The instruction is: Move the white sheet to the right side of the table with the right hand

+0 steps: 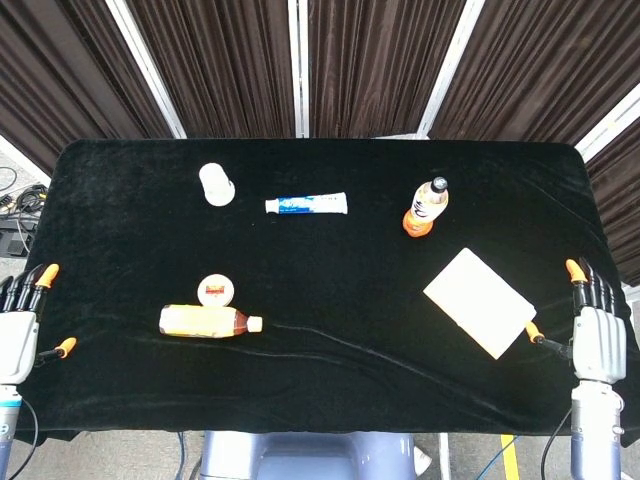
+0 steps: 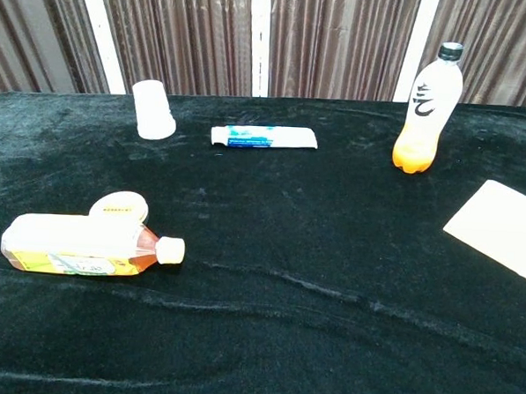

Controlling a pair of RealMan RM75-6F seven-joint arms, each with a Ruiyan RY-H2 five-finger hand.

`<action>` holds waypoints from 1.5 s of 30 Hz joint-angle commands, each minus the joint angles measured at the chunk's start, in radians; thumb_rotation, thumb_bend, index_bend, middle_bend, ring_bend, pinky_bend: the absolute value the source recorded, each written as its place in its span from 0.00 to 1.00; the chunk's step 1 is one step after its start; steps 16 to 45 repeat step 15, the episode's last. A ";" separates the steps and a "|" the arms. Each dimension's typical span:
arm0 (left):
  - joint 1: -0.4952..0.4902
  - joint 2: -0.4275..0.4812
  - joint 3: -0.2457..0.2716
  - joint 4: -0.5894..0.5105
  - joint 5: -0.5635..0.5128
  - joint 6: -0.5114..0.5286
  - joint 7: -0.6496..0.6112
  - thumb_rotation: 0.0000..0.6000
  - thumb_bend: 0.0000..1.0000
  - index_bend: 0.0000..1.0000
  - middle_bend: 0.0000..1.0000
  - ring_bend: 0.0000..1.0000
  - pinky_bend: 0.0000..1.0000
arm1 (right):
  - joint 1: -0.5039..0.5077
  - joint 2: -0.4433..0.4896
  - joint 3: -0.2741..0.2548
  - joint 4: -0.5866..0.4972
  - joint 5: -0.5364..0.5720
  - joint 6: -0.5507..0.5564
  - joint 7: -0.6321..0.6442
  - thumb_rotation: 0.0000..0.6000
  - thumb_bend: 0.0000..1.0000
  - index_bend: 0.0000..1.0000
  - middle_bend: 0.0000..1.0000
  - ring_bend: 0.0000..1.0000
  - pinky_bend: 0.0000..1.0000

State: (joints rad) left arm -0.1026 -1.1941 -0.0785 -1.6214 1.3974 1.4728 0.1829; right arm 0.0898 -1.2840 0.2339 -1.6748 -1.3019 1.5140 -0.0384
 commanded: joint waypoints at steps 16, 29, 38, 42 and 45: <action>0.014 0.023 0.015 -0.003 0.043 0.027 -0.040 1.00 0.12 0.00 0.00 0.00 0.00 | 0.002 0.044 -0.112 0.018 -0.055 -0.082 -0.098 1.00 0.09 0.00 0.00 0.00 0.00; 0.014 0.023 0.015 -0.003 0.043 0.027 -0.040 1.00 0.12 0.00 0.00 0.00 0.00 | 0.002 0.044 -0.112 0.018 -0.055 -0.082 -0.098 1.00 0.09 0.00 0.00 0.00 0.00; 0.014 0.023 0.015 -0.003 0.043 0.027 -0.040 1.00 0.12 0.00 0.00 0.00 0.00 | 0.002 0.044 -0.112 0.018 -0.055 -0.082 -0.098 1.00 0.09 0.00 0.00 0.00 0.00; 0.014 0.023 0.015 -0.003 0.043 0.027 -0.040 1.00 0.12 0.00 0.00 0.00 0.00 | 0.002 0.044 -0.112 0.018 -0.055 -0.082 -0.098 1.00 0.09 0.00 0.00 0.00 0.00; 0.014 0.023 0.015 -0.003 0.043 0.027 -0.040 1.00 0.12 0.00 0.00 0.00 0.00 | 0.002 0.044 -0.112 0.018 -0.055 -0.082 -0.098 1.00 0.09 0.00 0.00 0.00 0.00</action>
